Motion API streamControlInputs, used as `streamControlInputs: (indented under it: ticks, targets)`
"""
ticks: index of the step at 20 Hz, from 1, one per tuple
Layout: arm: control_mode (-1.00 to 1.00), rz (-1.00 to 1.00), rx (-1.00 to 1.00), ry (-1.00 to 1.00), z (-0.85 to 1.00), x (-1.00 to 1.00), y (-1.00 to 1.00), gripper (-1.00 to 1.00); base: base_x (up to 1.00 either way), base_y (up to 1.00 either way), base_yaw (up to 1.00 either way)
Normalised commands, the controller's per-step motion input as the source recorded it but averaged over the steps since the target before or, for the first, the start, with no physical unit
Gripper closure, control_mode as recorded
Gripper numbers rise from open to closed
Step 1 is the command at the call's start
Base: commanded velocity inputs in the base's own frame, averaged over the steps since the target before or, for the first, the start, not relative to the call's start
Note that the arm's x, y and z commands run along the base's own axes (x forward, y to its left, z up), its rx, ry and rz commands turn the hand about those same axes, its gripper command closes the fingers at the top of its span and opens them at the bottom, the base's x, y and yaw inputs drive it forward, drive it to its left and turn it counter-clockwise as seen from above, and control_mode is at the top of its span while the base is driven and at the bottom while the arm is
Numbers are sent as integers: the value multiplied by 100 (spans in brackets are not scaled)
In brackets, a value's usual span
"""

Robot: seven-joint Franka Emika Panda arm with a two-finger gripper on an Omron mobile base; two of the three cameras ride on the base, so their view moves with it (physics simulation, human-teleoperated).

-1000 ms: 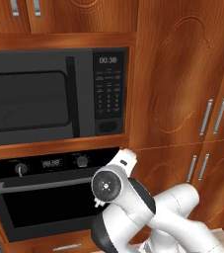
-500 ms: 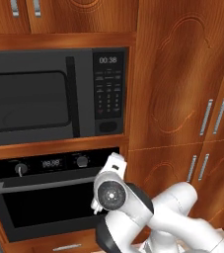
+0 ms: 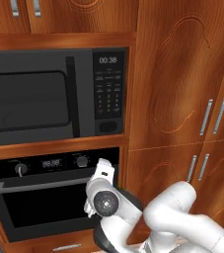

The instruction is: Take the baked cake out of the oven and place it on the plate for cooling. Then close the oven door.

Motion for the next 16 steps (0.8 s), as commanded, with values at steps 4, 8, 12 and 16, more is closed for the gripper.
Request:
streamControlInputs:
  ticks: [4, 8, 12, 16]
  targets:
    - [-100, -15, -19, 0, -37, 30, 55, -100, 0, 0, 0]
    - [-100, -13, -30, -3, -28, 36, 60, -100, 0, 0, 0]
    - [-100, -4, -27, 0, -25, 52, 46, -100, 0, 0, 0]
    - [-100, 0, -24, -9, -34, 52, 25, -100, 0, 0, 0]
